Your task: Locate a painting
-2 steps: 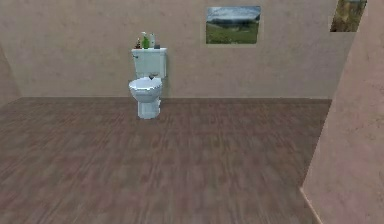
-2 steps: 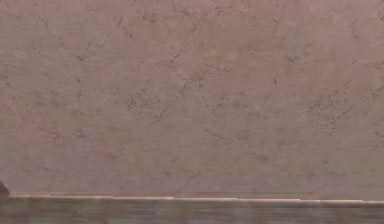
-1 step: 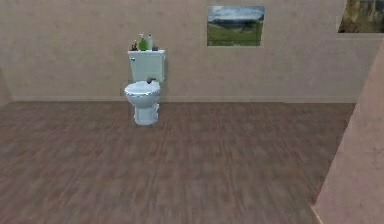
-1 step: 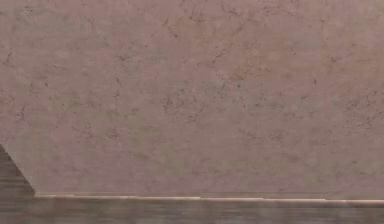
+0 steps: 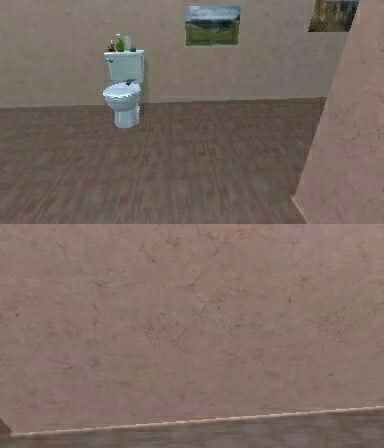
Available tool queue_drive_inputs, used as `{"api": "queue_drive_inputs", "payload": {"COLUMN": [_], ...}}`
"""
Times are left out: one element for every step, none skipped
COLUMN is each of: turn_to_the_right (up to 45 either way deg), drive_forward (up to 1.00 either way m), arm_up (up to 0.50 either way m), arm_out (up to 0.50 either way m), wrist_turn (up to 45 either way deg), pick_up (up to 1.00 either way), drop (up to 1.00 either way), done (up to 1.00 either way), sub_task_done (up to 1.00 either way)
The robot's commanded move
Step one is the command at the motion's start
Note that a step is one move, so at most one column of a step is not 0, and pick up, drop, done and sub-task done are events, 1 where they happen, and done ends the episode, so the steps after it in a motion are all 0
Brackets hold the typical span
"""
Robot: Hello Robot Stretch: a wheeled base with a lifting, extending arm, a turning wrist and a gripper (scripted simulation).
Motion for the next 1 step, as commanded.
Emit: {"api": "queue_drive_inputs", "payload": {"turn_to_the_right": [0.0], "drive_forward": [1.0], "arm_up": [0.0], "arm_out": [0.0], "wrist_turn": [0.0], "pick_up": [0.0], "drop": [0.0], "done": [0.0], "sub_task_done": [0.0]}}
